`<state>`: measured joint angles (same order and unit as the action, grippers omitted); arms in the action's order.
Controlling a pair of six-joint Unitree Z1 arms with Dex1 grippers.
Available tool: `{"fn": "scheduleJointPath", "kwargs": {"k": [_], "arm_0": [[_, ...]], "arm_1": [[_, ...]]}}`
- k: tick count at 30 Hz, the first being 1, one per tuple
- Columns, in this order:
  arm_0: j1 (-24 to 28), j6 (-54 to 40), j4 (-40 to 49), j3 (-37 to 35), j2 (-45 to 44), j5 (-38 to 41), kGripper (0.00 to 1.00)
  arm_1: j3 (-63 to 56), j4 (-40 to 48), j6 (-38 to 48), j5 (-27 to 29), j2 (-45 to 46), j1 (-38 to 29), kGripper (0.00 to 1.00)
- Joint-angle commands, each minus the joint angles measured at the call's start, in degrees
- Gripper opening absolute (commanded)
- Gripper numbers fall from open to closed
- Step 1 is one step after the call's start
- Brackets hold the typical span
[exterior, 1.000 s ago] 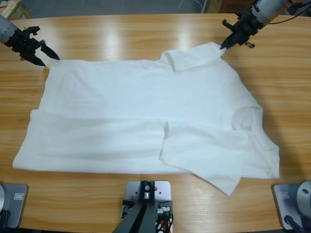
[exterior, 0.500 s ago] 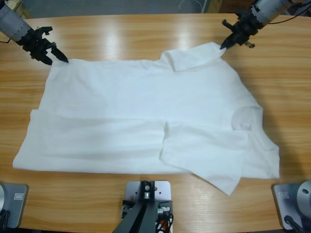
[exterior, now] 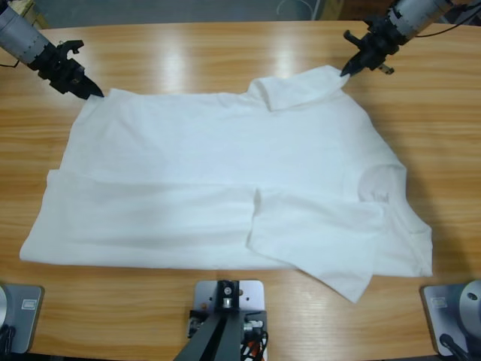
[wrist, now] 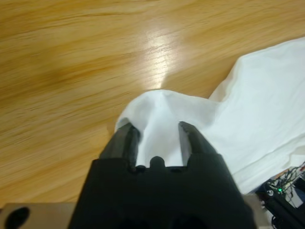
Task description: Fold clothes
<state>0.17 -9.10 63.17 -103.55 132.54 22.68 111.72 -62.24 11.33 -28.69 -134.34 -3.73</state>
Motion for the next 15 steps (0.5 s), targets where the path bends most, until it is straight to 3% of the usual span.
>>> {"fn": "scheduleJointPath", "kwargs": {"k": [1, 7, 15], "arm_0": [[0.53, -0.22, 0.64, 3.27, 3.92, -2.31, 0.0], [0.83, 0.31, 0.62, 3.93, 2.78, -3.96, 0.0], [1.5, 0.34, -1.37, 3.64, -0.56, 1.81, 0.0]], "arm_1": [[-0.27, -0.43, -0.73, -0.07, -1.45, 0.48, 0.0], [-0.73, -0.48, -1.45, -0.23, -1.03, 0.48, 0.0], [-1.96, -0.46, -1.82, -0.58, 2.23, 0.09, 0.0]]}}
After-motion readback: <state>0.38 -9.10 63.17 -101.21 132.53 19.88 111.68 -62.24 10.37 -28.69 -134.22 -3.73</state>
